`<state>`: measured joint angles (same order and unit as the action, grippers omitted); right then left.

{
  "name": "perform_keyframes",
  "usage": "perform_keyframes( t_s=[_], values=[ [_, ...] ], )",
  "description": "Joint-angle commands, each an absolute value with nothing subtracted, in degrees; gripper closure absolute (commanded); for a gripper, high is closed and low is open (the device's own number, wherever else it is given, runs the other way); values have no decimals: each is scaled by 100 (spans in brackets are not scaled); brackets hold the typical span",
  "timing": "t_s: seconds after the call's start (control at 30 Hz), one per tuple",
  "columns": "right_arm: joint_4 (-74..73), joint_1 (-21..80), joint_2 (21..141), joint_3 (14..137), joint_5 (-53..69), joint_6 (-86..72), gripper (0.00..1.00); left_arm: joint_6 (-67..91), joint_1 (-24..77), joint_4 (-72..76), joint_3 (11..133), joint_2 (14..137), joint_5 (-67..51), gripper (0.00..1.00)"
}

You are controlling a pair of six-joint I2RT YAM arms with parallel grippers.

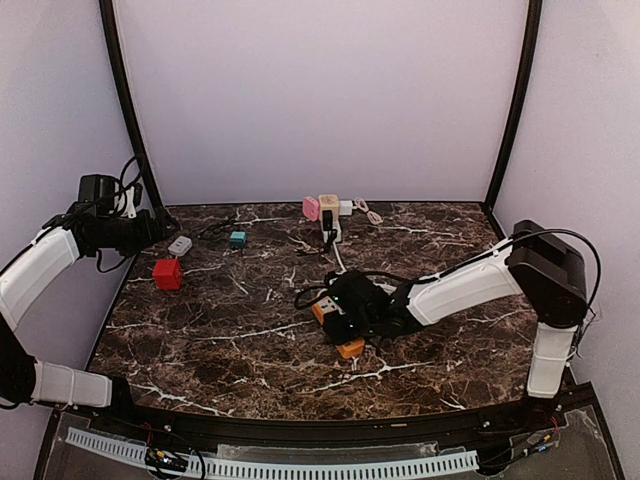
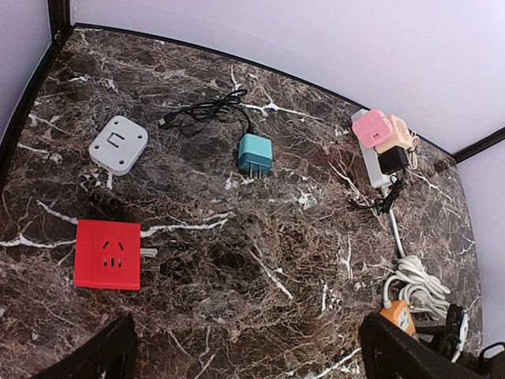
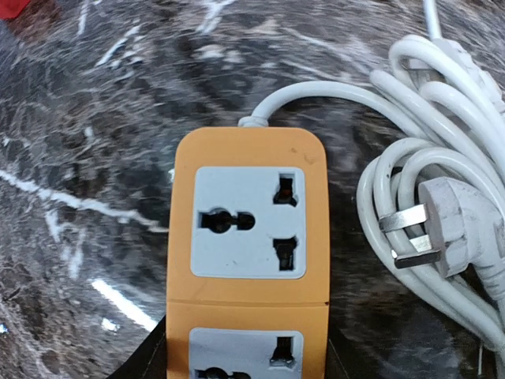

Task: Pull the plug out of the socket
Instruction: Move the socket to the center of the board.

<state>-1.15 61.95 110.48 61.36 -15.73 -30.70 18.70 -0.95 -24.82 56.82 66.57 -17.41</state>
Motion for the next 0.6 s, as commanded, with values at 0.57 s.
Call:
perform_keyframes(
  t_s=[0.57],
  values=[
    [-291,3247,10679,5696,-930,-2040,56,1631,610,-2228,5573,7090,-1808,1]
  ],
)
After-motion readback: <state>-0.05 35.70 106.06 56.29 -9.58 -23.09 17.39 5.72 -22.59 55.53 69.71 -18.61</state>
